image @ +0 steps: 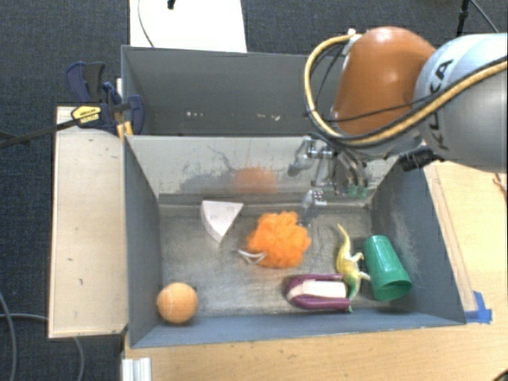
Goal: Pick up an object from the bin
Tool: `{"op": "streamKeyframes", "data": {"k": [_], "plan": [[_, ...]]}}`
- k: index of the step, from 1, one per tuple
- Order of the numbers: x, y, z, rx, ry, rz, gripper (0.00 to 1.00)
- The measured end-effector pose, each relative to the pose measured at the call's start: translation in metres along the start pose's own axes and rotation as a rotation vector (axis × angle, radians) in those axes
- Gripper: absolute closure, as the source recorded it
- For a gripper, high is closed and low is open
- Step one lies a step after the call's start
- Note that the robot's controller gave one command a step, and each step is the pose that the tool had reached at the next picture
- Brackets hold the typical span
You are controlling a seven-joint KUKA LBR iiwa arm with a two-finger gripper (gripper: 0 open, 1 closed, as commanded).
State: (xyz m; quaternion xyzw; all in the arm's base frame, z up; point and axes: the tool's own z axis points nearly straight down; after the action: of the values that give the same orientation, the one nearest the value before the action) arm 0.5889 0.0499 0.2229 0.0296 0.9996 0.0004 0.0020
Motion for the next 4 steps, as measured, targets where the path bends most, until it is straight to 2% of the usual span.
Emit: {"op": "streamKeyframes", "data": {"k": [1, 2, 3, 4], "plan": [[0.019, -0.004, 0.049, 0.000, -0.005, -0.054, 0.00], [0.007, -0.017, 0.116, 0.000, -0.002, -0.119, 0.00], [0.011, -0.011, 0.146, -0.001, -0.010, -0.009, 1.00], [0.011, -0.011, 0.146, -0.001, -0.010, -0.010, 1.00]]}}
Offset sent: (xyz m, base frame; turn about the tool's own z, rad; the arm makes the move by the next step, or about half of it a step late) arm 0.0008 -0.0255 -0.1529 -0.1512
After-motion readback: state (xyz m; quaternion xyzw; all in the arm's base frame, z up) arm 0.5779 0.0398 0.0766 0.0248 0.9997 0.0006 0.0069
